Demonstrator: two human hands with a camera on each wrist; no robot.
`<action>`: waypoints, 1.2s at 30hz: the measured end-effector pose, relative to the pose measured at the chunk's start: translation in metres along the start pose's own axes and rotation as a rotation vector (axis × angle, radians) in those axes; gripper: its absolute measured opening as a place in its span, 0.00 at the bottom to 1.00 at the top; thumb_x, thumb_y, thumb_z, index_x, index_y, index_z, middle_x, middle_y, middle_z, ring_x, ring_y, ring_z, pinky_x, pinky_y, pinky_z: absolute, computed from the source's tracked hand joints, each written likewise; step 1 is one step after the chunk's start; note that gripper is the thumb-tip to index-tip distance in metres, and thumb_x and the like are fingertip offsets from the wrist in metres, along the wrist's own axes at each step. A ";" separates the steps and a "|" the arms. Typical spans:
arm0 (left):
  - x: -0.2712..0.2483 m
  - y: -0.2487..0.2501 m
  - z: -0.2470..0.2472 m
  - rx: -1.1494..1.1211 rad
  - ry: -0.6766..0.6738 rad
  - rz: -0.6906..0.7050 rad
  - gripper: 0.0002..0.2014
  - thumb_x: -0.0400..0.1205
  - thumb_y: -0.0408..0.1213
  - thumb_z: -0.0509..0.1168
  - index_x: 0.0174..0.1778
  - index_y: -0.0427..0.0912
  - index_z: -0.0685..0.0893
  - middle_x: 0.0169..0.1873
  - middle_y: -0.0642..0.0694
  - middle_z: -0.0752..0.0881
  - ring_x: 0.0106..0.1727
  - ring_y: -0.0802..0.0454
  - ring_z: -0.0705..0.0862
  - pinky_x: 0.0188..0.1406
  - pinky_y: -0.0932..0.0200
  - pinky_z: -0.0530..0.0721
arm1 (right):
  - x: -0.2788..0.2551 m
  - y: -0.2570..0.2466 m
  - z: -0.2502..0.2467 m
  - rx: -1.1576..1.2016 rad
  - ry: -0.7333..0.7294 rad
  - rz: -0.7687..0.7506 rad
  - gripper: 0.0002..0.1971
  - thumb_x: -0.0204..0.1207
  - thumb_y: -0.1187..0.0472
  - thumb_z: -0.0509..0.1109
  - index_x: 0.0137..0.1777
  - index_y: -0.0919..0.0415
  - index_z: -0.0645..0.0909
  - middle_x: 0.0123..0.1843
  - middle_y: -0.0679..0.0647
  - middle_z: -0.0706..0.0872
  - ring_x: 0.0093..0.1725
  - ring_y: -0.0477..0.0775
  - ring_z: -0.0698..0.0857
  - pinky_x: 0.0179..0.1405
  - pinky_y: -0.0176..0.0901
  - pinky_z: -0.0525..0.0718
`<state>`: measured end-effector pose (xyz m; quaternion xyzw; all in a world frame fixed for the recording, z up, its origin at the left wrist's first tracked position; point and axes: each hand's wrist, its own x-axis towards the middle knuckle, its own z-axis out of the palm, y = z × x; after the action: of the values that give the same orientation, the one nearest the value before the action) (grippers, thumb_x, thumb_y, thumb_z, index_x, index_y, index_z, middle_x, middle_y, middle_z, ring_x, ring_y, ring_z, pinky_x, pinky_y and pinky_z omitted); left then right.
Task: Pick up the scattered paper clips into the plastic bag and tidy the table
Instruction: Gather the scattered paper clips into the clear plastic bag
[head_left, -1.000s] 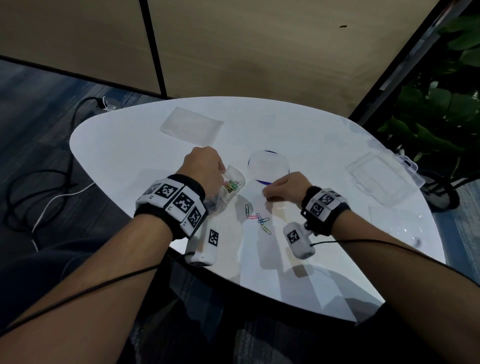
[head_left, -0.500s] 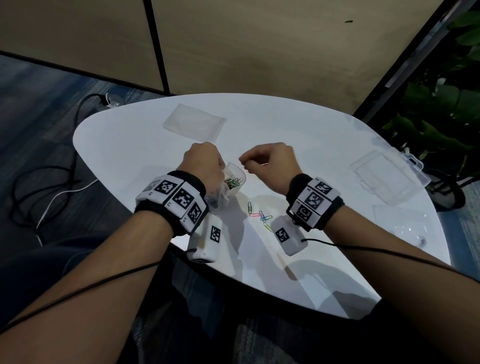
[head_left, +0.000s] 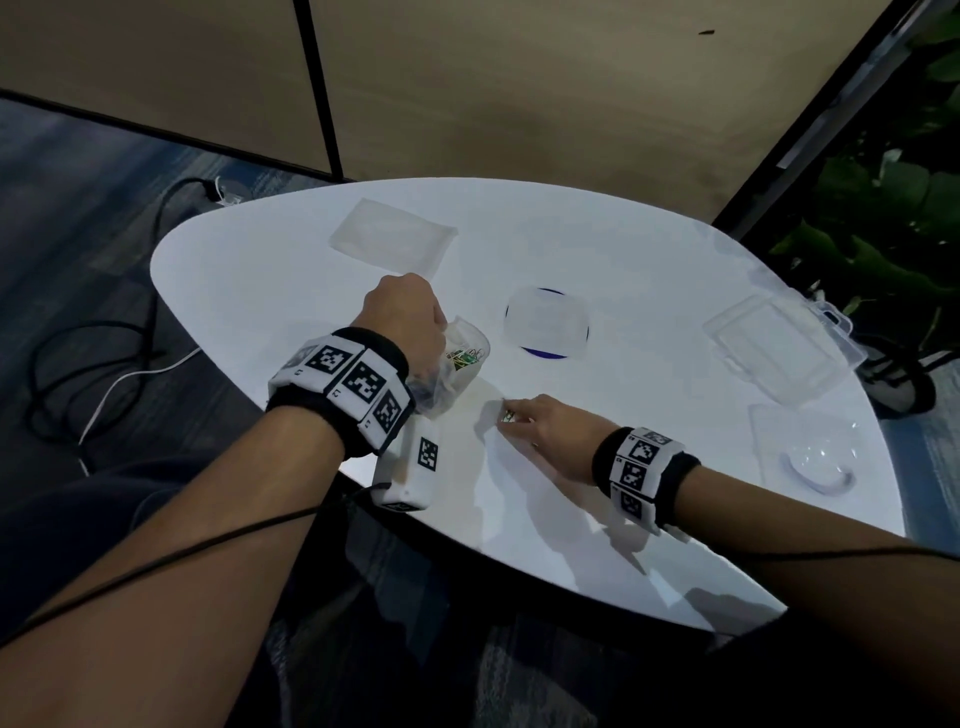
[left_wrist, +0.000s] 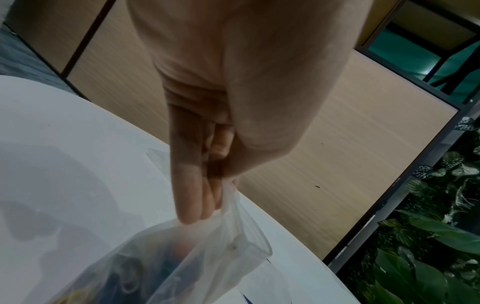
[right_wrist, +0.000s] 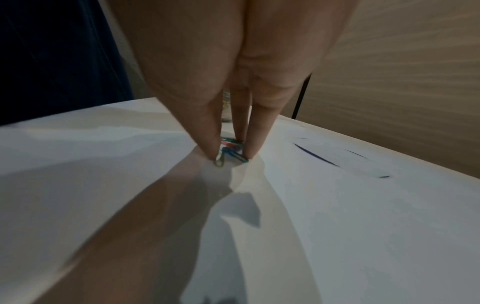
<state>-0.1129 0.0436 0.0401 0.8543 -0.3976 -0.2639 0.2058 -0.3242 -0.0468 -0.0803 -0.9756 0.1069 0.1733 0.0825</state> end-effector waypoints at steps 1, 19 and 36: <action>0.000 0.000 0.000 -0.005 -0.005 -0.003 0.13 0.80 0.25 0.64 0.53 0.40 0.91 0.49 0.38 0.91 0.51 0.40 0.90 0.55 0.48 0.90 | 0.001 0.001 0.002 -0.015 0.014 0.009 0.18 0.80 0.66 0.58 0.69 0.63 0.77 0.74 0.61 0.75 0.61 0.65 0.79 0.55 0.57 0.83; 0.001 -0.001 0.001 -0.054 -0.018 -0.027 0.12 0.79 0.24 0.66 0.52 0.39 0.91 0.48 0.36 0.91 0.50 0.39 0.91 0.54 0.47 0.90 | -0.011 0.015 0.014 0.079 0.195 0.031 0.12 0.83 0.59 0.62 0.51 0.61 0.88 0.51 0.60 0.84 0.45 0.64 0.85 0.41 0.52 0.85; 0.005 -0.001 0.009 -0.040 -0.016 -0.014 0.11 0.79 0.26 0.66 0.50 0.41 0.91 0.46 0.38 0.92 0.49 0.38 0.91 0.52 0.47 0.91 | 0.020 0.029 -0.027 -0.022 -0.007 0.471 0.07 0.77 0.63 0.63 0.47 0.64 0.82 0.44 0.62 0.85 0.36 0.61 0.76 0.35 0.44 0.72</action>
<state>-0.1152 0.0388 0.0317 0.8507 -0.3878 -0.2801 0.2179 -0.3041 -0.0839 -0.0660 -0.9239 0.3295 0.1924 0.0294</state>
